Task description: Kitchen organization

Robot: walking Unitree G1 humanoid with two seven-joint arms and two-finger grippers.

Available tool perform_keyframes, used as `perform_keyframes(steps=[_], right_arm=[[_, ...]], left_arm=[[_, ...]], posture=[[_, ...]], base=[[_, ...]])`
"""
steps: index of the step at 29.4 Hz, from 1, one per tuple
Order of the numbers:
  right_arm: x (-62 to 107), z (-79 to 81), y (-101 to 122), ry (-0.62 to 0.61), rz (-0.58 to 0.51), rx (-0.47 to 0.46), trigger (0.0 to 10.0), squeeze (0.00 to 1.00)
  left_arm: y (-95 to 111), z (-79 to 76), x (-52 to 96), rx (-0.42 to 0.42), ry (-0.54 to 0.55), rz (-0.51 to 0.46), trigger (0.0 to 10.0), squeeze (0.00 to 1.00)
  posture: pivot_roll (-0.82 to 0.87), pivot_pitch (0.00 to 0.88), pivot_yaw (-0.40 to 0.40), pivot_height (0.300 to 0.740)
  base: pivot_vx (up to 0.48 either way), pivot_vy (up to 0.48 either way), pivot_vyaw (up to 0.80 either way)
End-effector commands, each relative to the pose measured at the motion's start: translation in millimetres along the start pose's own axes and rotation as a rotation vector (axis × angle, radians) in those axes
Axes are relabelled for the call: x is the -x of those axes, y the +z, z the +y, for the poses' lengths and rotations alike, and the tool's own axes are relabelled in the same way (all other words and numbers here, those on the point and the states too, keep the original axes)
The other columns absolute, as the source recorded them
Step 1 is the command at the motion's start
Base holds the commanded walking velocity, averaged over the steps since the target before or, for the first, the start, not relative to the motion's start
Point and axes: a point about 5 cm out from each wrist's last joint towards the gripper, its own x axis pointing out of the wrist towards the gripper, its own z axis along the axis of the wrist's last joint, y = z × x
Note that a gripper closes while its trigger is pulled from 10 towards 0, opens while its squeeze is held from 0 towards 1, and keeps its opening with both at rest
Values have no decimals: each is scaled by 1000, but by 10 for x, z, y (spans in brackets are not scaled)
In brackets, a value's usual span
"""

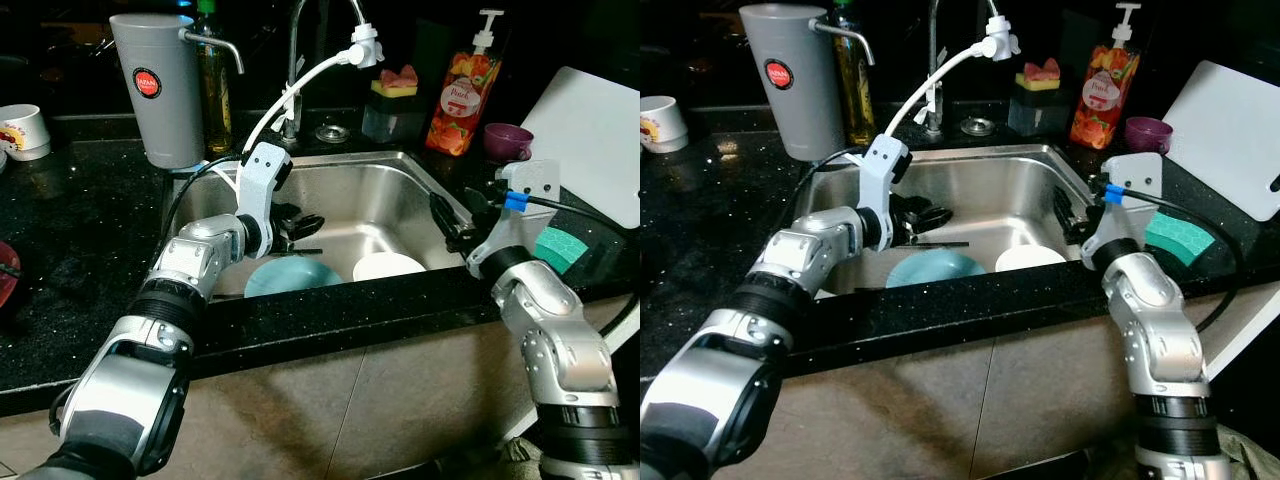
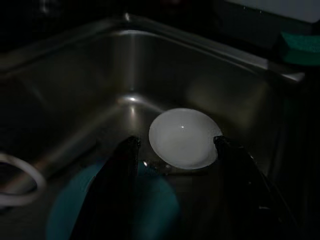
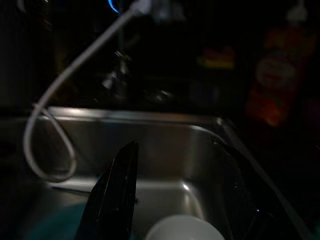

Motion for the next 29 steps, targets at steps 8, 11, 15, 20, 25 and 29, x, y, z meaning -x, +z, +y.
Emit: perform_keyframes(steps=[8, 11, 15, 20, 25, 29], right_arm=[[-2, 258, 173, 180, -94, -43, 10000, 0], [-10, 317, 188, 219, -101, -54, 10000, 0], [-40, 536, 256, 368, -132, -114, 10000, 0], [-35, 693, 312, 473, -154, -150, 10000, 0], [21, 844, 356, 588, -171, -180, 10000, 0], [79, 905, 379, 656, -177, -199, 10000, 0]], left_arm=[[395, 215, 266, -172, 191, -105, 10000, 0], [446, 269, 346, -183, 270, -118, 10000, 0], [549, 434, 641, -202, 500, -149, 10000, 0], [615, 611, 876, -177, 675, -162, 10000, 0], [689, 824, 1215, -152, 916, -172, 10000, 0], [736, 1002, 1548, -118, 1133, -184, 10000, 0]], posture=[[47, 169, -26, 740], [47, 169, -26, 740], [67, 177, -34, 740], [88, 183, -44, 740], [94, 184, -39, 740], [96, 184, -39, 740]], base=[[0, 0, 0], [0, 0, 0], [0, 0, 0], [0, 0, 0], [0, 0, 0], [0, 0, 0]])
